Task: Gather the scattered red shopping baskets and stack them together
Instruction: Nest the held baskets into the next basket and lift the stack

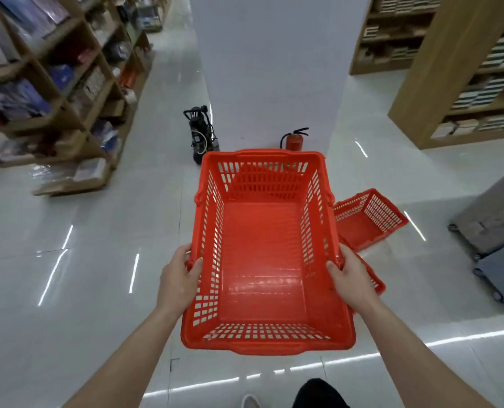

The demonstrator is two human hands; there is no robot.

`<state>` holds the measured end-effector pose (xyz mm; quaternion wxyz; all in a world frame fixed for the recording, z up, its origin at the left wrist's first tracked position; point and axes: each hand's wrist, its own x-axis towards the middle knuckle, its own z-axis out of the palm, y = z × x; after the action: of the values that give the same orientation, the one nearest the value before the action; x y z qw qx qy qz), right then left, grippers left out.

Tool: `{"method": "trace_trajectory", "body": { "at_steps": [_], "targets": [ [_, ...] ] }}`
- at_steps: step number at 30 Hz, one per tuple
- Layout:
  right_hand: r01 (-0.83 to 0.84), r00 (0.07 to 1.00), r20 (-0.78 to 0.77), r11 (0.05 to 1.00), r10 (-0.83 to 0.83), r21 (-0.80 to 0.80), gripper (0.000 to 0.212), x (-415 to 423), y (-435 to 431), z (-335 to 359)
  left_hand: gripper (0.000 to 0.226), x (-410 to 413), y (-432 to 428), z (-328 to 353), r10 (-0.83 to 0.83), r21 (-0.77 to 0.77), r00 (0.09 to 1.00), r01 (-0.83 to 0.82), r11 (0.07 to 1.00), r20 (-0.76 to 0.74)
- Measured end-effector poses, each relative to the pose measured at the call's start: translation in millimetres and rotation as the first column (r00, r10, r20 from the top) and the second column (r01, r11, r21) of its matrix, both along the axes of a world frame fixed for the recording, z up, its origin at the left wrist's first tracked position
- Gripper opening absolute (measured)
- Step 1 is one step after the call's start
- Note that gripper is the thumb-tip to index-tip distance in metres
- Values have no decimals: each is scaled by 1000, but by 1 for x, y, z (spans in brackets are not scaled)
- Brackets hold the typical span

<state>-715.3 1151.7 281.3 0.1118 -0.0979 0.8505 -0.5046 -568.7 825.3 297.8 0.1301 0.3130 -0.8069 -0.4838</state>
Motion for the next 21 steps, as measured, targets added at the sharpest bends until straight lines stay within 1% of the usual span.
{"method": "trace_trajectory", "body": {
  "at_steps": [4, 8, 10, 13, 16, 21],
  "targets": [
    [-15, 1000, -7, 1000, 15, 1, 45, -25, -41, 2, 24, -21, -39, 2, 14, 19, 1000, -14, 1000, 7],
    [-18, 999, -28, 1000, 18, 5, 50, -64, -77, -3, 24, -59, -72, -3, 14, 42, 1000, -15, 999, 21],
    [-12, 1000, 1, 1000, 12, 7, 46, -91, -93, -10, 24, -85, -87, -8, 16, 40, 999, -18, 999, 44],
    [12, 999, 43, 1000, -12, 6, 38, -138, -119, -26, 25, -135, -113, -18, 11, 32, 996, -14, 999, 84],
    [27, 997, 70, 1000, -27, -11, 37, -194, -141, -43, 26, -198, -138, -30, -13, 30, 993, 10, 999, 114],
    [72, 985, 156, 997, -70, -8, 37, -283, -161, -51, 25, -304, -162, -35, -59, -7, 985, 61, 998, 164]
  ]
}}
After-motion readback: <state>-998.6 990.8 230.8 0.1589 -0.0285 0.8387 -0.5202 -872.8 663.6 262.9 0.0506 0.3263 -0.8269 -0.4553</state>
